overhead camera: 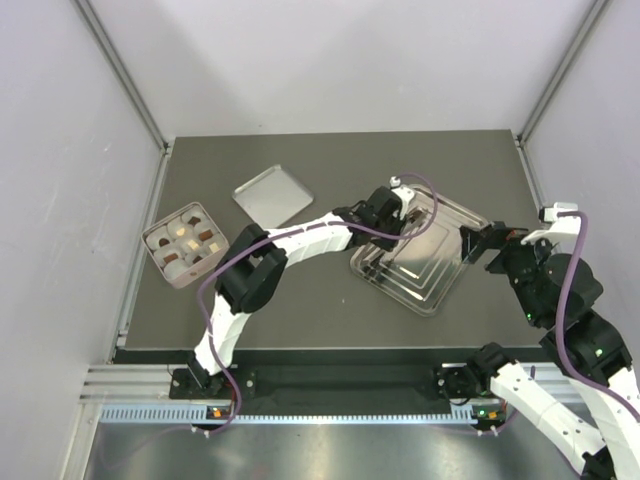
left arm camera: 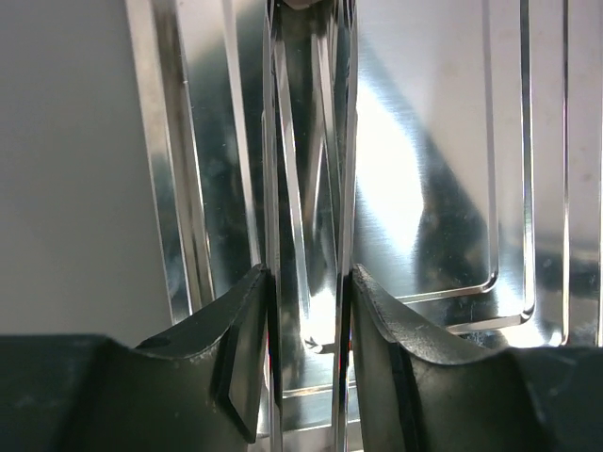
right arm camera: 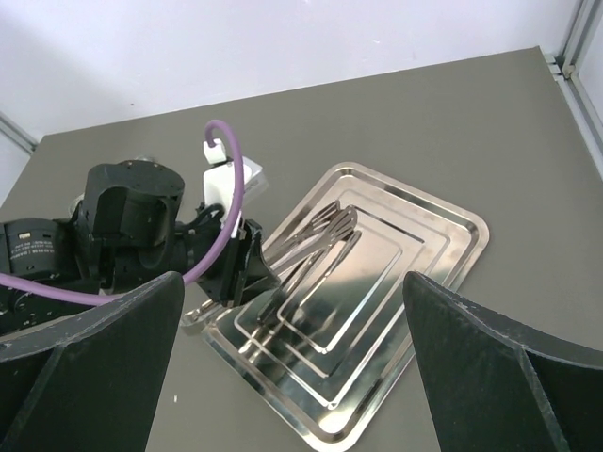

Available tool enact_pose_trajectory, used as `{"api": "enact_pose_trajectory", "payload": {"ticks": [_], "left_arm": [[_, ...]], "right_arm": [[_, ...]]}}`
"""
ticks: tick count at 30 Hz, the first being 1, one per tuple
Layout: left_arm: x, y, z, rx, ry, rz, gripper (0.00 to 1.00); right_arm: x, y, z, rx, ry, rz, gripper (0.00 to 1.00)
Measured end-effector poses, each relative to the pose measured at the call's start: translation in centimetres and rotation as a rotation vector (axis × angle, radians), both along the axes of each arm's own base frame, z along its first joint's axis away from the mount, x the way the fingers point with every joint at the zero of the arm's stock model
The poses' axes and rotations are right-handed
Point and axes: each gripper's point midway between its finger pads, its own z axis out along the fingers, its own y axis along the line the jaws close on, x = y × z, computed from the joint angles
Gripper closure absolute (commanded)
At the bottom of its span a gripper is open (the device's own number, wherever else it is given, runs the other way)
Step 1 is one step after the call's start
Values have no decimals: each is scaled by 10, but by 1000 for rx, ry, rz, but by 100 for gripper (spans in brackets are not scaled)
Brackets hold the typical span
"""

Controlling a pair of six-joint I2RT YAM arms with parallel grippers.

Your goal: Pack the chocolate

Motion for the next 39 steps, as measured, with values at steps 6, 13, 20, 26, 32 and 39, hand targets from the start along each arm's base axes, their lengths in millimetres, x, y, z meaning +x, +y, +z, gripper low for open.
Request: {"api": "enact_pose_trajectory", "payload": {"ticks": [6,13,20,26,32,39], "left_arm": [[3,9,29,-29,-35,65,67],[12,35,98,-82,-139,201,67],[23,111,141,-48,-170,472,68],[28,253,153,-13,-98,871,69],[-20,368,164,6,-93,1170,66],[-75,439,174,-9,-113,1364,65]], "right_arm": [[-2,0,1,20,-2,2,0],[-4,1,0,38,-3,9,0],[-5,5,-12,33,29,26,0],[-5,13,-20,31,45,66,0],[-5,26,-27,27,67,131,0],[0,49,-34,25,110,230,0]]}}
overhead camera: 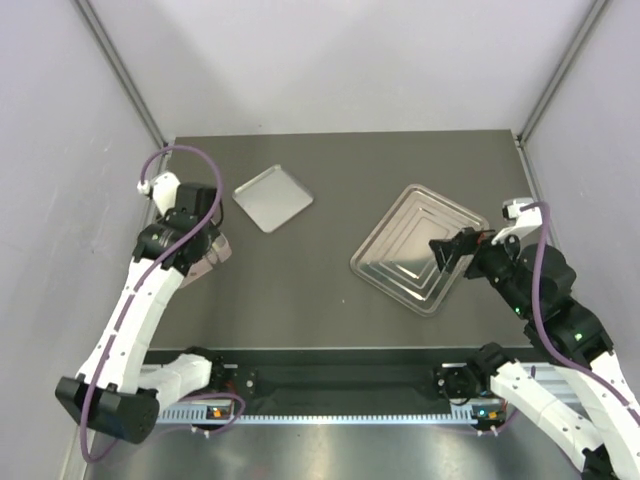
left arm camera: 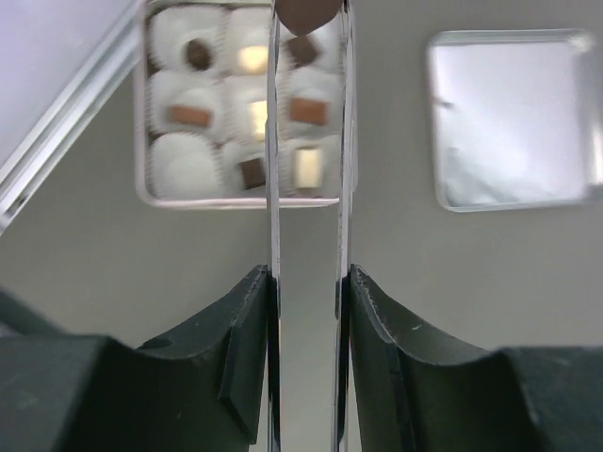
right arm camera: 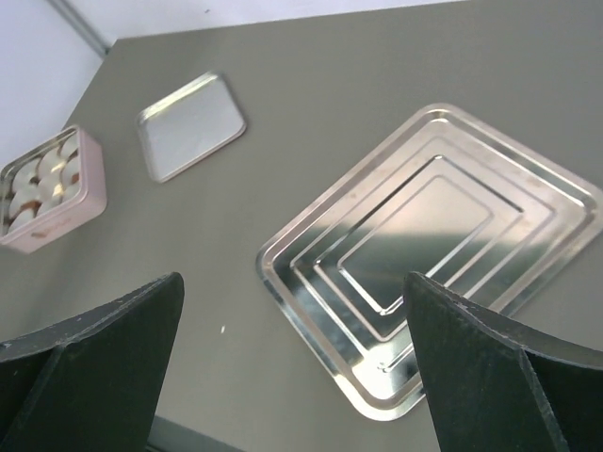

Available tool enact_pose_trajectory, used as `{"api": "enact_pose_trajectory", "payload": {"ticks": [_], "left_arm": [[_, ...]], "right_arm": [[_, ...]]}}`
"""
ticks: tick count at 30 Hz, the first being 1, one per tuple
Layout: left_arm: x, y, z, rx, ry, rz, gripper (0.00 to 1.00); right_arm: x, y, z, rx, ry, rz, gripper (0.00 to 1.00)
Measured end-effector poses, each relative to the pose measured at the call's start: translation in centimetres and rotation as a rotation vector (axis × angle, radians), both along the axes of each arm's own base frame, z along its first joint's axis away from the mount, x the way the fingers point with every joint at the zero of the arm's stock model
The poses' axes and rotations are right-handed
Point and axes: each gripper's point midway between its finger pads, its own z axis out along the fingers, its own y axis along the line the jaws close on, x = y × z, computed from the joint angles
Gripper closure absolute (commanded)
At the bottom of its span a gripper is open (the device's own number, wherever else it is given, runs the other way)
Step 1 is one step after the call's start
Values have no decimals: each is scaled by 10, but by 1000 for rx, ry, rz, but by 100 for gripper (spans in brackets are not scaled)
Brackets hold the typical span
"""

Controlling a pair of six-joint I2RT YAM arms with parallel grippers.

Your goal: Pack the chocolate

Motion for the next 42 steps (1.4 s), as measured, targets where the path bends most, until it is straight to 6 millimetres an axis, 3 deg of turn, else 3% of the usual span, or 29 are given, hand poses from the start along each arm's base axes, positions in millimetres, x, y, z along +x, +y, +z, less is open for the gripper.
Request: {"api": "enact_pose_trajectory", "payload": {"ticks": [4,9,14,19,25,42], "left_arm": [[-23,24,-17,-12,67,65,66],[-42,37,-36,-46,171,97,66],[-55,41,-45,-53,235,102,66],[-67,40,-72,-74,320,95,66],[-77,42,-89,-75,371,105,66],[-79,43,-95,-75,378,107,64]], "right_arm": [[0,12,1,19,8,57,0],[3,22,-2,41,9,90,0],[3,30,-12,50,36,112,0],[-4,39,-8,64,23,158,0],[-13,39,0,73,-11,177,0],[-12,34,2,37,-43,152,0]]}}
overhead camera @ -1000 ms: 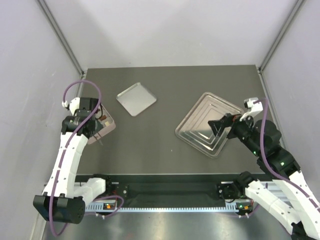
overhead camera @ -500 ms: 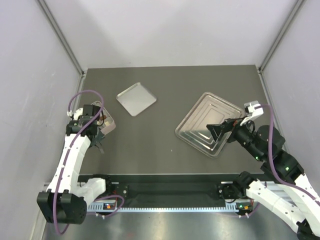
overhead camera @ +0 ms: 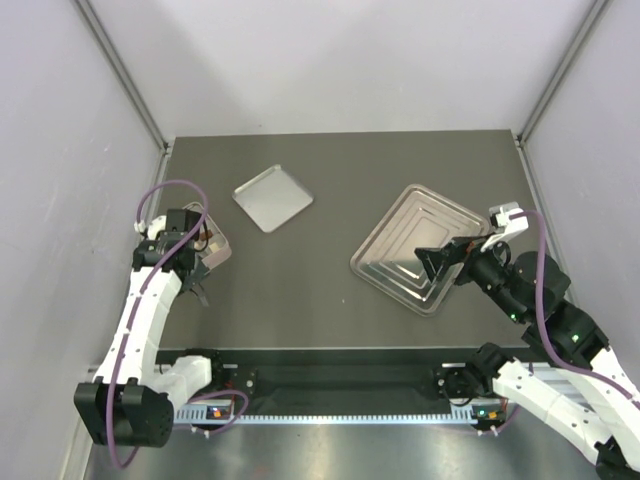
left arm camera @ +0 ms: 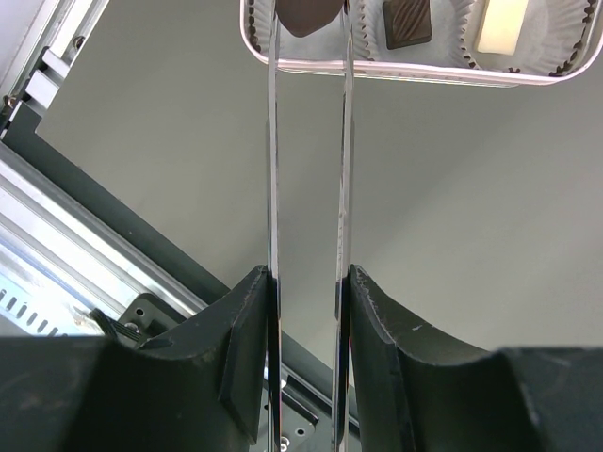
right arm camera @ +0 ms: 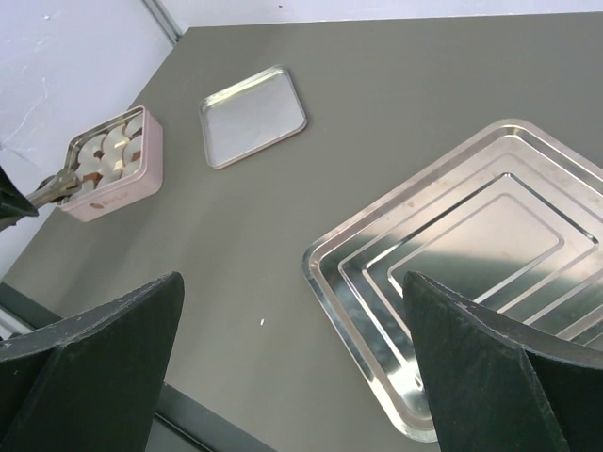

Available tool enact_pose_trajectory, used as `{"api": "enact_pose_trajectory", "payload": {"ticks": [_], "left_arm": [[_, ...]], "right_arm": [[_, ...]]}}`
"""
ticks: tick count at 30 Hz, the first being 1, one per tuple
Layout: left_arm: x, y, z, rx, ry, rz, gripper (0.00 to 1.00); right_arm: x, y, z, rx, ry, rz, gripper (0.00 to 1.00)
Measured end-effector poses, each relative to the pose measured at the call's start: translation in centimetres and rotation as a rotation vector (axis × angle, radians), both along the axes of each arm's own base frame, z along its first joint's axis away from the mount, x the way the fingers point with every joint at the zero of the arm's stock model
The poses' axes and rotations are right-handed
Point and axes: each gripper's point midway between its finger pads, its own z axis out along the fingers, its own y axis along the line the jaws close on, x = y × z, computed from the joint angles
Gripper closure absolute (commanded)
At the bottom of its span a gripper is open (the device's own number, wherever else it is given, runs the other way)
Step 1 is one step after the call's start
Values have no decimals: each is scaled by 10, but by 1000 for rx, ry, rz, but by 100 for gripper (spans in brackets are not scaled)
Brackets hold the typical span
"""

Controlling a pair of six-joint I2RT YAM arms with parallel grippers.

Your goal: Pack the chocolate

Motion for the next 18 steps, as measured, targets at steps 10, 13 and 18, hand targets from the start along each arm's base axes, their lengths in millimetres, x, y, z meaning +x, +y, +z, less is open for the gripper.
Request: {"api": "enact_pose_trajectory", "payload": {"ticks": [10,13,18], "left_arm": [[3,0,-5,0,22,0,60],[4,0,-5,1,19,0,60],[5,0,-6,1,20,-1,55]], "right_arm": [[1,-2,0,-5,-5,-9,0],[1,-3,1,-5,-7,-13,0],[1,-5,2,-3,-12,-21,0]]}}
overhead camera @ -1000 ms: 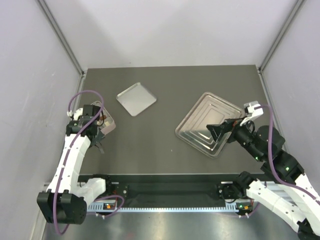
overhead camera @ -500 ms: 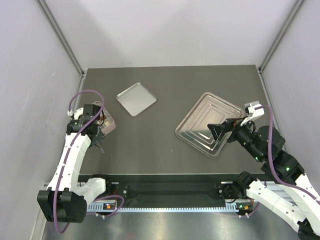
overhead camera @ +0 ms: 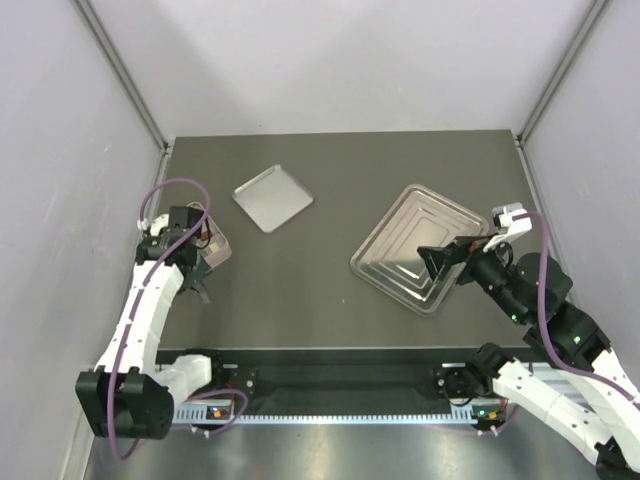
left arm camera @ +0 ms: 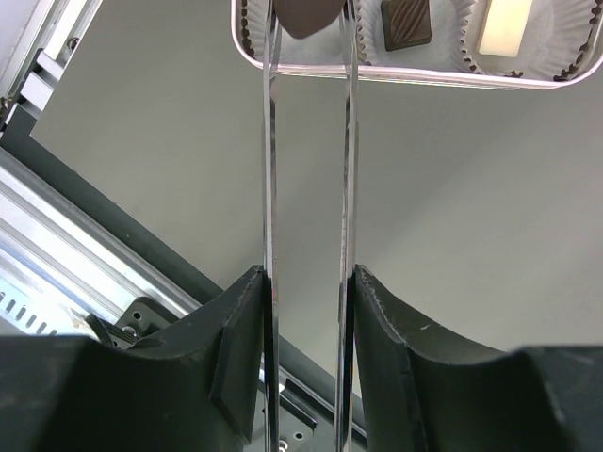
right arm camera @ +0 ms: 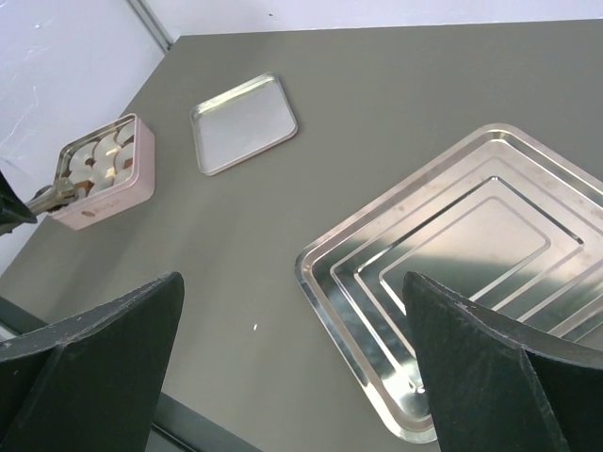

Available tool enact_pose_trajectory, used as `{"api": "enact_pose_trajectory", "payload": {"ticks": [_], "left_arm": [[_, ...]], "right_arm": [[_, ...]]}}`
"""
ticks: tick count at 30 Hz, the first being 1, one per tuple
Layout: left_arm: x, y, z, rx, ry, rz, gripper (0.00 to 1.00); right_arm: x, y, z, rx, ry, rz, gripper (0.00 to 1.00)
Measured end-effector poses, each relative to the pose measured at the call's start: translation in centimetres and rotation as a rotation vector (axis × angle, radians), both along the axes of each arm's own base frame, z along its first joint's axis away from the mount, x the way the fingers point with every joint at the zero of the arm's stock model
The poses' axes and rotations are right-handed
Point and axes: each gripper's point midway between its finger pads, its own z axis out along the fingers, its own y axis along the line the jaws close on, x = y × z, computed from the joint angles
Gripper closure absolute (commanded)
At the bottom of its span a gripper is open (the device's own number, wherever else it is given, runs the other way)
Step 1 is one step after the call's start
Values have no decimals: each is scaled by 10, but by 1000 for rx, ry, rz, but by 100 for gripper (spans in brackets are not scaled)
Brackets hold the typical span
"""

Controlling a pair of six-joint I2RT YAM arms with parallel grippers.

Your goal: Pack the chocolate

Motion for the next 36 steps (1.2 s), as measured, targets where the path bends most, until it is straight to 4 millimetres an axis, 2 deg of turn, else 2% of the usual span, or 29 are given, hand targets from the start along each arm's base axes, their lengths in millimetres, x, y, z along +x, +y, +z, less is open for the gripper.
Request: {"api": "enact_pose_trajectory", "payload": {"ticks": [8,12,19,25,27,30,32,36], "left_arm": [[1,2,0,10,5,3,53],[6,4,9,23,-20,4,52],[24,4,45,29,-97,-24,52],[48,-10,96,-24,-231,-104,51],[58,-24,110,-83,-287,-163,52],[71,-52,119,-172,-347,-262,52],[78,-76,124,-214,-379,-345,52],[90,-138,132,-279,-434,-547,52]], "right_arm": [[1,-2,0,-2,-1,-11,0],[1,-2,0,-2,-2,-16,0],[3,-4,0,-4,-1,-26,0],[3,-6,9,-3,-4,-38,0],[2,-10,14,-3,-5,-50,0],[1,-15,20,-2,-9,-73,0],[1,-18,23,3,-10,-87,0],[1,-24,21,0,12,-119,0]]}}
